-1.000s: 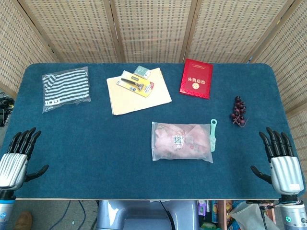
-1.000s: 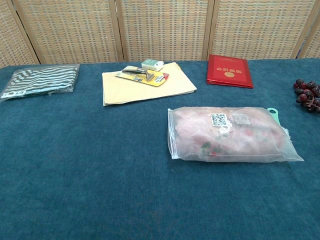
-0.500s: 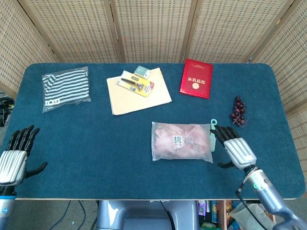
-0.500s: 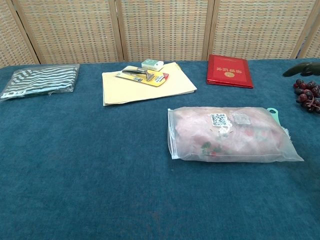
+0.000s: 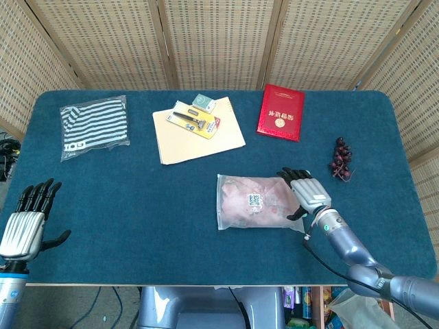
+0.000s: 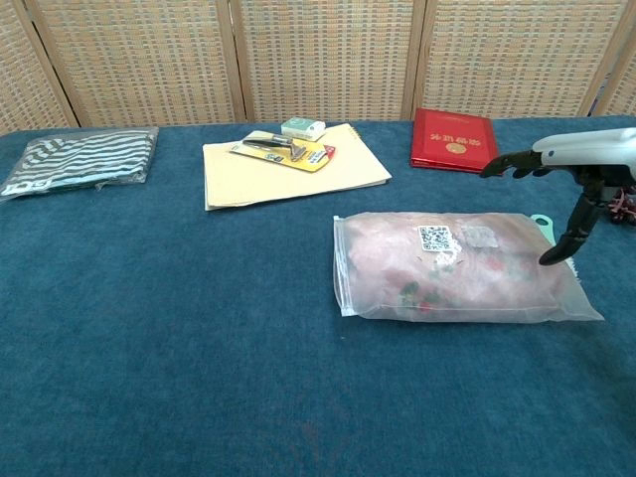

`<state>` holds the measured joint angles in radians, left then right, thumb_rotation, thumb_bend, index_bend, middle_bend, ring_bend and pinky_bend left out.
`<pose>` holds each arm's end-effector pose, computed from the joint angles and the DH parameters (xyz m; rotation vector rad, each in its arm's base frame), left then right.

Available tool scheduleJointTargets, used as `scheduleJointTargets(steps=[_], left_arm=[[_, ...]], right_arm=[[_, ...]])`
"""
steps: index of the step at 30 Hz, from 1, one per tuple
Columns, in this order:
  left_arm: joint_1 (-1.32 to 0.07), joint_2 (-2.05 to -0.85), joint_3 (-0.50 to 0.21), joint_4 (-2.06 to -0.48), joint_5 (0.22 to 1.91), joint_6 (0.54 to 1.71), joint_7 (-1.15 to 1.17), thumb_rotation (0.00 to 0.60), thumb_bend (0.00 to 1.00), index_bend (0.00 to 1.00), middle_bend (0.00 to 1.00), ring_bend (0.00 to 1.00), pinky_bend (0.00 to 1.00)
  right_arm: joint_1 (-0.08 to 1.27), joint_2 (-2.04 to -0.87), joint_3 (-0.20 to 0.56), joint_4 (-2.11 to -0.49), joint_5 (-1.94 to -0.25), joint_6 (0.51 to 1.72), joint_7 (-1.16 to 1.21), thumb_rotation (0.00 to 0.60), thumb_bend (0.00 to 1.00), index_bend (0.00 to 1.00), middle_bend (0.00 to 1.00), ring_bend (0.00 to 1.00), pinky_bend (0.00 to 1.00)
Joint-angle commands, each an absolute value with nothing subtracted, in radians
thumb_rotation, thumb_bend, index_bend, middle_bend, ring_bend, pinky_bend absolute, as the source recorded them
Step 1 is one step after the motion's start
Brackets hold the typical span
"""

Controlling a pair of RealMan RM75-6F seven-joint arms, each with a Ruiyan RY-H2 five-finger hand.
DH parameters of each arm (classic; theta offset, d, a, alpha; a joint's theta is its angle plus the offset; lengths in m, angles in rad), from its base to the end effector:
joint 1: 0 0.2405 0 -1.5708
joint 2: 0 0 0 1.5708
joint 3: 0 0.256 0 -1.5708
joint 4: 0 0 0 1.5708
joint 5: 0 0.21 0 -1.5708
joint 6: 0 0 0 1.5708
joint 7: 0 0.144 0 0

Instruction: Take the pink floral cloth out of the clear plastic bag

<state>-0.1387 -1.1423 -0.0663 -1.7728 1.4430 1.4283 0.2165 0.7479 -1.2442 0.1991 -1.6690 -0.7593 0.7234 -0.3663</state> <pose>-0.2737 0.1960 0.1354 -1.4333 -0.9049 -0.8746 -0.1881 -0.3495 0.0469 1.8005 -1.2544 0.6655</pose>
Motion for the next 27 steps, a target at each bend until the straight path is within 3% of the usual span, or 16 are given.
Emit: scheduleJointTargets(steps=[1,12,15,17,18,20,23,27], left_arm=[[-0.141,-1.143,-0.067,-1.77,1.439,1.425,0.215,0.6,0.22,0.0,0.0,0.0,0.0],[-0.149,-1.148,-0.072,-1.76,1.417,1.41,0.217,0.6,0.22,0.0,0.0,0.0,0.0],[-0.153,-1.151,-0.073,-1.756,1.409,1.403,0.218,0.6,0.22,0.0,0.0,0.0,0.0],[-0.155,-1.152,-0.075,-1.753,1.403,1.399,0.219,0.6,0.22,0.0,0.0,0.0,0.0],[-0.157,-1.154,-0.076,-1.751,1.399,1.396,0.22,0.6,0.22,0.0,0.0,0.0,0.0],[-0.16,-1.156,-0.076,-1.748,1.393,1.39,0.223,0.6,0.22,0.0,0.0,0.0,0.0],[-0.171,-1.159,-0.079,-1.746,1.38,1.369,0.224,0.6,0.22,0.0,0.0,0.0,0.0],[-0.209,-1.157,-0.108,-1.739,1.351,1.321,0.213,0.6,0.22,0.0,0.0,0.0,0.0]], right_arm=[[0.819,-1.291,0.17,-1.647,-0.649,0.71,-0.428,0.6,0.0,0.0,0.0,0.0,0.0],[0.886,-1.384,0.117,-1.572,-0.591,0.727,-0.467,0.6,0.0,0.0,0.03,0.01,0.02],[0.886,-1.411,0.108,-1.544,-0.615,0.74,-0.463,0.6,0.0,0.13,0.24,0.19,0.24],[0.882,-1.423,0.108,-1.529,-0.639,0.748,-0.449,0.6,0.0,0.36,0.45,0.39,0.39],[0.879,-1.428,0.109,-1.522,-0.661,0.755,-0.441,0.6,0.01,0.42,0.5,0.44,0.42],[0.87,-1.434,0.111,-1.512,-0.714,0.768,-0.421,0.6,0.11,0.55,0.61,0.53,0.45],[0.85,-1.437,0.117,-1.508,-0.803,0.778,-0.369,0.6,0.34,0.61,0.67,0.58,0.45],[0.824,-1.444,0.133,-1.495,-0.942,0.795,-0.271,0.6,0.46,0.63,0.68,0.59,0.45]])
